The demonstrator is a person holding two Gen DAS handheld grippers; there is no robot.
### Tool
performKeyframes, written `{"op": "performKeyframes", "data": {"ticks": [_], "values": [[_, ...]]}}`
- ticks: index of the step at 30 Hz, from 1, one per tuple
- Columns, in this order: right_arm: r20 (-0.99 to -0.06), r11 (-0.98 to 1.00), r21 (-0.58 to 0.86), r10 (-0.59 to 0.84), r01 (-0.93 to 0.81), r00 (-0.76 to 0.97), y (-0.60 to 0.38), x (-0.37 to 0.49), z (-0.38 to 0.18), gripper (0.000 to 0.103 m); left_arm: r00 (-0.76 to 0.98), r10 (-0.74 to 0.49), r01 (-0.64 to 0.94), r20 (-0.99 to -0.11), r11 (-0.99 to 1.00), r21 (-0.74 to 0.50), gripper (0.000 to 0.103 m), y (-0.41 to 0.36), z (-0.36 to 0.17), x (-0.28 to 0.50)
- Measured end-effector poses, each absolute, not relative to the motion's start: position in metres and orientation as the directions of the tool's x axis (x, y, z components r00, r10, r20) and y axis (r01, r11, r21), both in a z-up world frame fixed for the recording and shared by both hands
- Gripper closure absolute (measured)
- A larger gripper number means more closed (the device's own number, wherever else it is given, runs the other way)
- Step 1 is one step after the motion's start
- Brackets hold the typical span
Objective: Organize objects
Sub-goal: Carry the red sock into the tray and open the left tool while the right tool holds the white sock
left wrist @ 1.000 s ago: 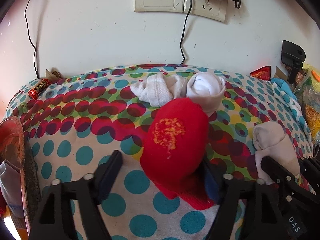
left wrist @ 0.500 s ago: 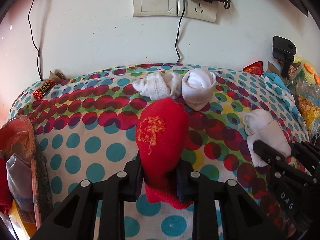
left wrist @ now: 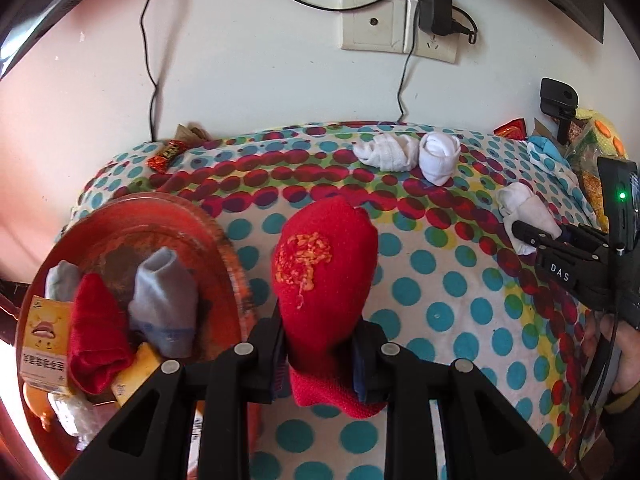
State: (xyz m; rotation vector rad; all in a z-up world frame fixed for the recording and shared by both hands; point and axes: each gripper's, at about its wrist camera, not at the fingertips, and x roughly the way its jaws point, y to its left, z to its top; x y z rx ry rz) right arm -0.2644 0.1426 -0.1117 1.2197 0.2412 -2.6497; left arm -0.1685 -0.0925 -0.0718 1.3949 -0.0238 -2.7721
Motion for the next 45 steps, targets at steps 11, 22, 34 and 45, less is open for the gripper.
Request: {"op": "performKeyframes", "data": {"ticks": [11, 22, 34, 45], "values": [[-0.762, -0.962, -0.078, -0.111, 0.261, -0.638, 0.140, -0.263, -0.112, 0.075, -0.579, -0.198, 0.179, -0.791, -0.977, 0.113, 0.077, -0.198, -0.048, -0.143], [-0.762, -0.961, -0.090, -0.102, 0.261, -0.639, 0.139, -0.263, -0.112, 0.074, -0.543, -0.232, 0.318, -0.807, -0.946, 0.058, 0.077, -0.296, -0.050, -0.152], [-0.761, -0.959, -0.110, -0.088, 0.261, -0.642, 0.136, -0.262, -0.112, 0.074, -0.513, -0.243, 0.299, -0.823, -0.950, 0.093, 0.072, -0.330, -0.059, -0.169], [-0.759, -0.955, -0.140, -0.066, 0.262, -0.648, 0.132, -0.262, -0.111, 0.074, -0.544, -0.246, 0.274, -0.802, -0.956, 0.107, 0.045, -0.323, -0.052, -0.148]]}}
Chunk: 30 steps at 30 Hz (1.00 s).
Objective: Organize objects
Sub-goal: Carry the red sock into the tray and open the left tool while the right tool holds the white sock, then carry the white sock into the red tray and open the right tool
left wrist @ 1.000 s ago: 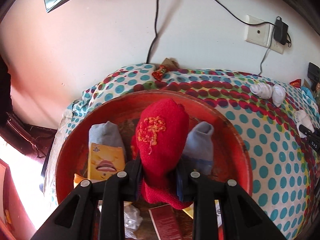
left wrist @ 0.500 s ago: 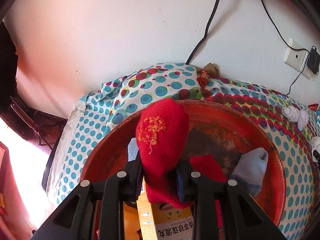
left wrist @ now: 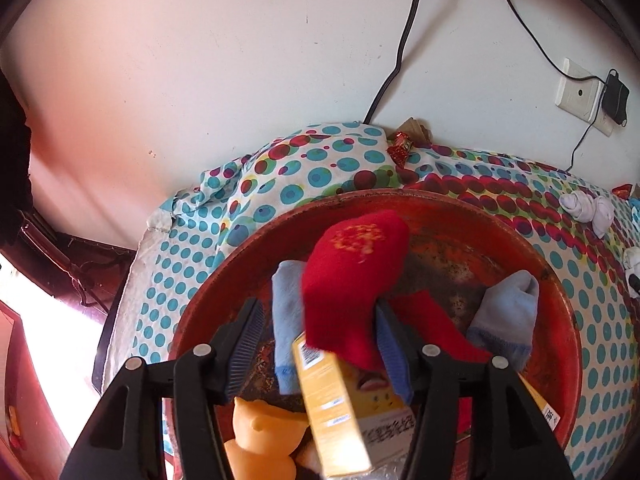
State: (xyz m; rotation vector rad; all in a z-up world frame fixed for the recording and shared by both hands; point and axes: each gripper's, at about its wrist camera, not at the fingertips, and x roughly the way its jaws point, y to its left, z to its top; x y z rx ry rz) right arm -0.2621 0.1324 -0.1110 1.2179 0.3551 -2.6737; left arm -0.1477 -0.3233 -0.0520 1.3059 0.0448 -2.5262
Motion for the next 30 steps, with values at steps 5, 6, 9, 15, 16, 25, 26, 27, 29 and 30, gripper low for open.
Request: {"op": "performKeyframes", "data": {"ticks": [5, 6, 9, 15, 16, 25, 26, 27, 29, 30], "values": [[-0.757, -0.952, -0.161, -0.051, 0.261, -0.652, 0.130, -0.261, -0.111, 0.074, -0.554, -0.283, 0.259, -0.783, -0.952, 0.161, 0.042, -0.313, -0.041, -0.110], [-0.757, -0.952, -0.163, -0.049, 0.261, -0.652, 0.130, -0.261, -0.111, 0.074, -0.553, -0.292, 0.261, -0.780, -0.950, 0.171, 0.042, -0.311, -0.040, -0.102], [-0.756, -0.951, -0.169, -0.045, 0.261, -0.654, 0.129, -0.261, -0.112, 0.074, -0.535, -0.330, 0.272, -0.778, -0.939, 0.211, 0.042, -0.306, -0.038, -0.075], [-0.746, -0.941, -0.222, -0.006, 0.257, -0.666, 0.122, -0.259, -0.112, 0.074, -0.514, -0.364, 0.309, -0.777, -0.923, 0.228, 0.042, -0.304, -0.035, -0.028], [-0.743, -0.937, -0.236, 0.004, 0.257, -0.670, 0.121, -0.258, -0.112, 0.074, -0.521, -0.357, 0.316, -0.776, -0.925, 0.213, 0.042, -0.305, -0.033, -0.022], [-0.760, -0.924, -0.317, 0.112, 0.215, -0.641, 0.102, -0.260, -0.106, 0.076, -0.539, -0.355, 0.367, -0.763, -0.915, 0.166, 0.042, -0.323, -0.011, 0.002], [-0.760, -0.927, -0.312, 0.111, 0.209, -0.641, 0.099, -0.258, -0.104, 0.076, -0.545, -0.344, 0.363, -0.764, -0.919, 0.155, 0.042, -0.324, -0.009, 0.004], [-0.763, -0.933, -0.292, 0.095, 0.209, -0.640, 0.097, -0.255, -0.101, 0.076, -0.550, -0.340, 0.362, -0.763, -0.920, 0.149, 0.042, -0.324, -0.007, 0.005], [-0.760, -0.939, -0.268, 0.069, 0.214, -0.647, 0.089, -0.247, -0.094, 0.076, -0.549, -0.339, 0.364, -0.764, -0.920, 0.147, 0.042, -0.324, -0.005, 0.007], [-0.758, -0.940, -0.258, 0.053, 0.225, -0.650, 0.083, -0.242, -0.090, 0.076, -0.549, -0.334, 0.361, -0.766, -0.922, 0.143, 0.042, -0.324, -0.004, 0.008]]}}
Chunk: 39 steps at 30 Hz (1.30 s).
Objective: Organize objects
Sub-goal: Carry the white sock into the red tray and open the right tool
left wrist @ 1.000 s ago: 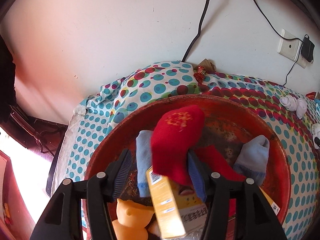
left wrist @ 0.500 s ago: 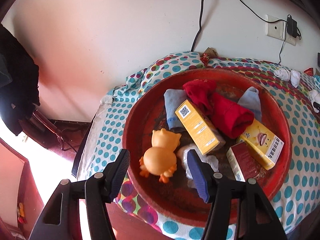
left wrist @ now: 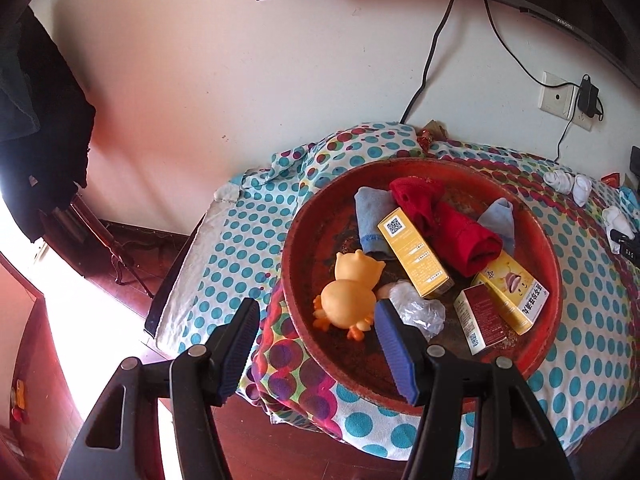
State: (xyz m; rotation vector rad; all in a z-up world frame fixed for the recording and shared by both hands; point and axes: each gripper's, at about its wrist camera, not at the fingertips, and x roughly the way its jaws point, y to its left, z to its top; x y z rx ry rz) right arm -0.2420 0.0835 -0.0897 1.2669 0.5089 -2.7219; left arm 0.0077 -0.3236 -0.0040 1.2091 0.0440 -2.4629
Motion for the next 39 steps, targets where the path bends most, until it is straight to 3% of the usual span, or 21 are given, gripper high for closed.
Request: {"op": "performKeyframes", "data": {"ticks": [19, 30, 39], "values": [[-0.733, -0.756, -0.044, -0.420, 0.653, -0.535, -0.111, -0.135, -0.023, 0.076, -0.536, -0.296, 0.347, -0.791, -0.931, 0.114, 0.042, -0.319, -0.003, 0.013], [-0.742, -0.673, -0.022, -0.484, 0.739, -0.463, -0.192, -0.107, -0.027, 0.075, -0.523, -0.299, 0.372, -0.798, -0.923, 0.102, 0.042, -0.330, -0.003, 0.016], [-0.757, -0.676, -0.059, -0.449, 0.735, -0.475, -0.216, -0.108, -0.046, 0.074, -0.507, -0.291, 0.393, -0.811, -0.916, 0.083, 0.042, -0.340, -0.006, 0.017]]}}
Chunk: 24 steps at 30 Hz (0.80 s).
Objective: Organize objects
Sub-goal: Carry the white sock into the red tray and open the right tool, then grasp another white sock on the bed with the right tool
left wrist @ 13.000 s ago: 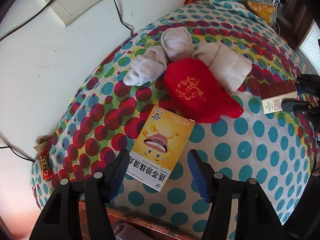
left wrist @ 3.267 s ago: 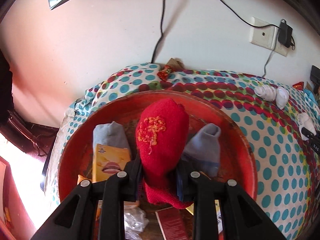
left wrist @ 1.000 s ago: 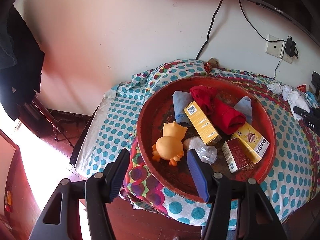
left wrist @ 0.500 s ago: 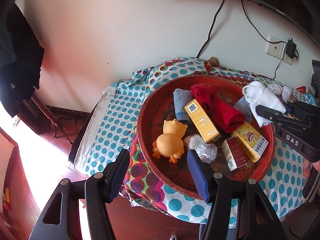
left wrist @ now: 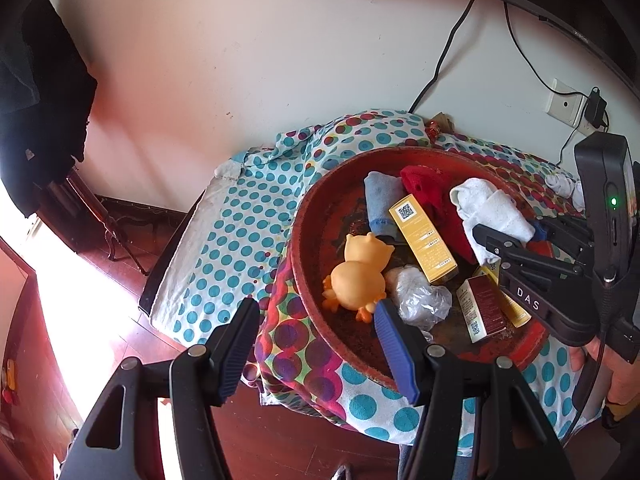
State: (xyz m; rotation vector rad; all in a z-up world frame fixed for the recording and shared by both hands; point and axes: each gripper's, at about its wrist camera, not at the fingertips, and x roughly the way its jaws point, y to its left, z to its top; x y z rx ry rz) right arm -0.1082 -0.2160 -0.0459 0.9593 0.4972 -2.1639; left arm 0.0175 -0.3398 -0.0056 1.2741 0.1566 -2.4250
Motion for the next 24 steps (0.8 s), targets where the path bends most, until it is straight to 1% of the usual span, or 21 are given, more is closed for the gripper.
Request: {"op": "performKeyframes", "data": {"ticks": [3, 4, 5, 6, 7, 15, 17, 20, 24], "values": [[-0.758, -0.679, -0.080, -0.434, 0.730, -0.487, -0.217, -0.111, -0.049, 0.066, -0.501, -0.286, 0.395, -0.817, -0.915, 0.078, 0.042, -0.341, -0.008, 0.017], [-0.756, -0.681, -0.082, -0.433, 0.728, -0.490, -0.215, -0.111, -0.049, 0.061, -0.498, -0.284, 0.395, -0.819, -0.915, 0.077, 0.042, -0.340, -0.008, 0.017], [-0.751, -0.683, -0.085, -0.434, 0.725, -0.497, -0.214, -0.110, -0.048, 0.050, -0.497, -0.282, 0.394, -0.821, -0.916, 0.077, 0.042, -0.340, -0.009, 0.016], [-0.744, -0.690, -0.090, -0.433, 0.719, -0.509, -0.211, -0.109, -0.047, 0.043, -0.496, -0.280, 0.392, -0.822, -0.917, 0.076, 0.042, -0.339, -0.009, 0.016], [-0.736, -0.695, -0.091, -0.435, 0.713, -0.518, -0.208, -0.108, -0.045, 0.033, -0.495, -0.279, 0.391, -0.823, -0.917, 0.075, 0.042, -0.339, -0.009, 0.016], [-0.698, -0.728, 0.009, -0.496, 0.686, -0.517, -0.175, -0.106, -0.031, 0.031, -0.484, -0.268, 0.374, -0.833, -0.924, 0.081, 0.042, -0.332, -0.015, 0.011], [-0.683, -0.748, 0.023, -0.496, 0.663, -0.536, -0.158, -0.108, -0.027, 0.028, -0.481, -0.265, 0.369, -0.836, -0.926, 0.081, 0.042, -0.330, -0.017, 0.010], [-0.677, -0.793, 0.022, -0.460, 0.609, -0.574, -0.126, -0.122, -0.027, 0.028, -0.474, -0.261, 0.361, -0.841, -0.929, 0.085, 0.042, -0.326, -0.022, 0.008], [-0.700, -0.873, -0.001, -0.348, 0.488, -0.624, -0.071, -0.159, -0.039, 0.028, -0.478, -0.252, 0.339, -0.841, -0.937, 0.088, 0.042, -0.317, -0.027, 0.003]]}}
